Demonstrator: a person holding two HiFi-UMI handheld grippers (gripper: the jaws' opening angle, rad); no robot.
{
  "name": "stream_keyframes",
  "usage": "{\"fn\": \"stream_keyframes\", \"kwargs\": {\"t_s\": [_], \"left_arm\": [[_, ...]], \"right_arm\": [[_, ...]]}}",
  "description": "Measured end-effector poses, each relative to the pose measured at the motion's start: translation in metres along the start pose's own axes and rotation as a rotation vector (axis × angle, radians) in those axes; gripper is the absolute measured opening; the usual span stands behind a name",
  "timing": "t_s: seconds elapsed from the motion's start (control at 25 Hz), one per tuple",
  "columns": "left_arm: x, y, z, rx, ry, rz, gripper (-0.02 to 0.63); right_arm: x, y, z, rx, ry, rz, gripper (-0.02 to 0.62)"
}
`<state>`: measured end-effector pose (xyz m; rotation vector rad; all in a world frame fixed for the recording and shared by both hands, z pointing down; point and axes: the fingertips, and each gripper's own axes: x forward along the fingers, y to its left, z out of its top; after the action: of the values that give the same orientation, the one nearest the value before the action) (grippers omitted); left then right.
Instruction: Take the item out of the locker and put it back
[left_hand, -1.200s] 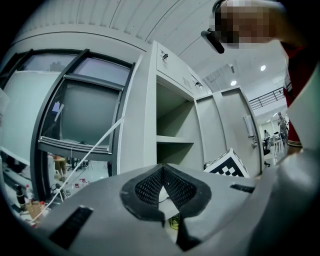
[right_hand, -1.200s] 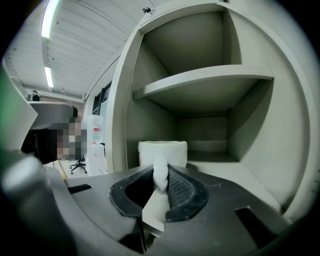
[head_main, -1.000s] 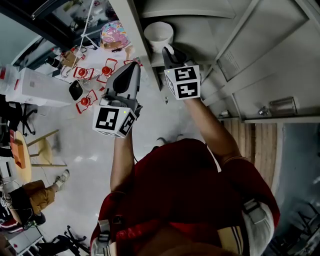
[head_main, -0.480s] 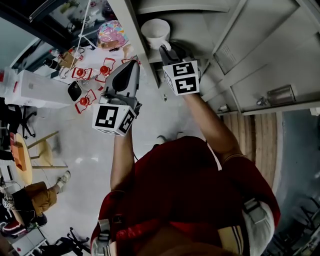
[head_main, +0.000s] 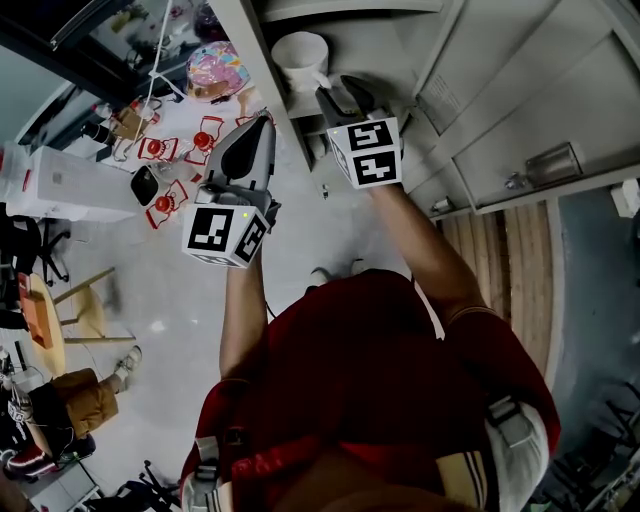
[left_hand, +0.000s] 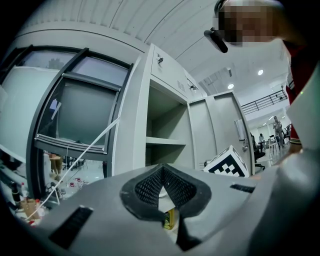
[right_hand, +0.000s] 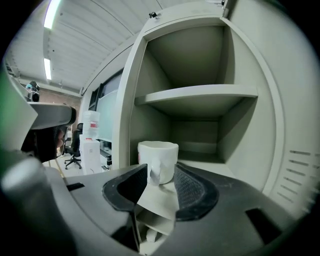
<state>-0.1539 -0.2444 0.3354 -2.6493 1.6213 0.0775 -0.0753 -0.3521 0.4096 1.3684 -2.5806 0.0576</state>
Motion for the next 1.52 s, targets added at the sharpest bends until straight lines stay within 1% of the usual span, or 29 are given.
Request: {"fn": "stream_keyframes", "kwargs": {"t_s": [0.24,0.36,0.64,0.88,1.16,1.32,1.52], "left_arm": [[-0.001,-0.003,0.002,-0.008,-0.008,-0.007,0.006],[-0.003,-0.005,0.002,-0.01,-0.011,-0.01,0.006],[-0.006,-0.013,-0.001,0.052,0.011,-0.018,0.006],[-0.012,-0.021,0.004,0.046,0.001,-0.033,0.006],[-0.018,-0.031,0.013,0.046,-0.019,-0.052,0.006],[-0.018,-0.035,0.013,0.051,-0.016,-0.064,0.006],[-0.019,-0.042,0.008,0.049,-0.015,-0.069,0.006]], "right_arm": [[-0.021,0.003,0.012,-0.007,-0.028,0.012,0.164],[-0.036,0.007,0.021,-0.01,-0.057,0.023,0.152],[-0.069,0.018,0.044,-0.013,-0.127,0.051,0.095],[-0.097,0.033,0.062,-0.037,-0.176,0.077,0.051],[-0.121,0.044,0.066,-0.046,-0.214,0.092,0.017],[-0.129,0.045,0.066,-0.029,-0.236,0.102,0.002],[-0.14,0.048,0.061,-0.001,-0.265,0.13,-0.002]]}}
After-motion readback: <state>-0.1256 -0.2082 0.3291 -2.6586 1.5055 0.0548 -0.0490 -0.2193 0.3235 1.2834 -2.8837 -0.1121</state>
